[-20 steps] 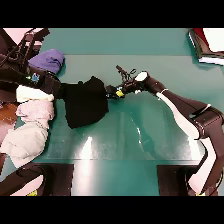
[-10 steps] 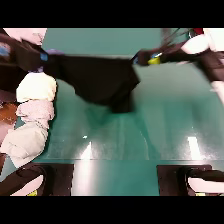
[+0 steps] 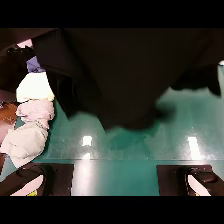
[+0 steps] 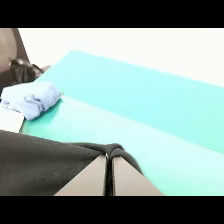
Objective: Fold the shirts.
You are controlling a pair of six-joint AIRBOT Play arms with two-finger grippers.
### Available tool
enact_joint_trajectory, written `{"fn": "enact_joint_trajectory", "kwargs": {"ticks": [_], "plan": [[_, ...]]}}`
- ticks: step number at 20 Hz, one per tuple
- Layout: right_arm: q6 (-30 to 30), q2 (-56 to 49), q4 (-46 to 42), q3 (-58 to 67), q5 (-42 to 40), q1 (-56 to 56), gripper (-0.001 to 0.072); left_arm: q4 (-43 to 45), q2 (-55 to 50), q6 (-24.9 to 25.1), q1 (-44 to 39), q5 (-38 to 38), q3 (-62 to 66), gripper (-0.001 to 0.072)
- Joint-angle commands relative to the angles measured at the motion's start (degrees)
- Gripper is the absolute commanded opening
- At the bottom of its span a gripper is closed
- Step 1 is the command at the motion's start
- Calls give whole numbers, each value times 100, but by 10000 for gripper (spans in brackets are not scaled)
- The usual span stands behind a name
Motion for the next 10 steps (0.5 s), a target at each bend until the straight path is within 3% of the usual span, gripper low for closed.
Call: {"fn": "enact_joint_trajectory", "kwargs": {"ticks": [1,5,8,10], "plan": [[378,334,-61,-4,940,-413,19,431,-9,-59,4,-413,-149,22],[841,-455,-52,-177,2328,-396,19,2330,-9,-186,4,-511,-1512,22],[826,-1093,-59,-1071,1928,-46,20,2900,-9,-136,4,186,-3289,23],[584,-1561,-66,-1742,984,256,20,3123,-11,94,7,1259,-4527,22]]}}
